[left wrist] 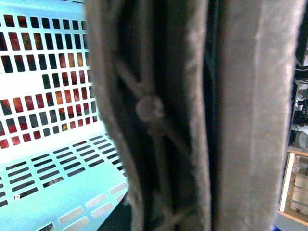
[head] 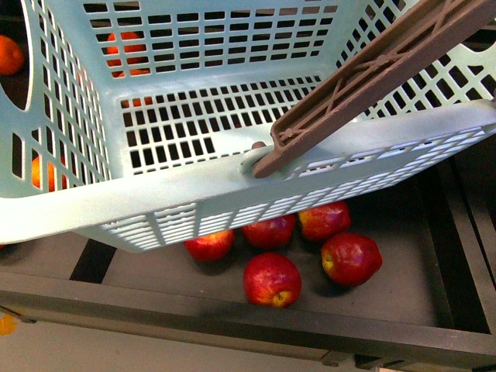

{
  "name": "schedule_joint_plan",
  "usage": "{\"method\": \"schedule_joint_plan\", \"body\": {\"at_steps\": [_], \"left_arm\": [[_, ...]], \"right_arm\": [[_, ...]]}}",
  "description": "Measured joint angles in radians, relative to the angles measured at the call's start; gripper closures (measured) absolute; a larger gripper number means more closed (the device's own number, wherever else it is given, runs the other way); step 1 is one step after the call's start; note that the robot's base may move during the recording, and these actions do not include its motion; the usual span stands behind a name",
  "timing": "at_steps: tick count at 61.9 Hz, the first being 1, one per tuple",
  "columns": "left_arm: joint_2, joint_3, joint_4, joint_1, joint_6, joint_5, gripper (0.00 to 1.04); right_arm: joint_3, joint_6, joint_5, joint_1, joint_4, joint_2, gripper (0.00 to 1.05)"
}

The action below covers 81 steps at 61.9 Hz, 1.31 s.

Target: Pick mango and avocado into basket

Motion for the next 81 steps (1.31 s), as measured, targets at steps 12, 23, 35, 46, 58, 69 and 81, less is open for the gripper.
{"method": "schedule_joint_plan", "body": {"at_steps": [12,23,35,46,58,69,81], "left_arm": [[0.0,0.0,0.0,0.0,0.0,0.001,0.91],[0.0,0.0,0.0,0.0,0.0,0.001,0.91],[0.0,0.0,0.0,0.0,0.0,0.0,0.91],[0.0,0.0,0.0,0.0,0.0,-0.001,0.91],[0.0,0.0,0.0,0.0,0.0,0.001,0.91],[0.0,0.0,0.0,0.0,0.0,0.001,0.91],[0.0,0.0,0.0,0.0,0.0,-0.001,0.91]], "right_arm": [[0.081,-0.013,0.027,0.0,-0.005,0.128,0.09],[0.135,-0.01,0.03,0.007,-0.011,0.172,0.09],[0.201,-0.009,0.056,0.006,-0.026,0.237,0.09],[0.254,-0.008,0.076,0.006,-0.045,0.298,0.09],[0.312,0.011,0.088,0.008,-0.057,0.346,0.09],[0.35,0.042,0.103,0.017,-0.077,0.375,0.16],[0.357,0.081,0.077,0.018,-0.081,0.378,0.39]]}}
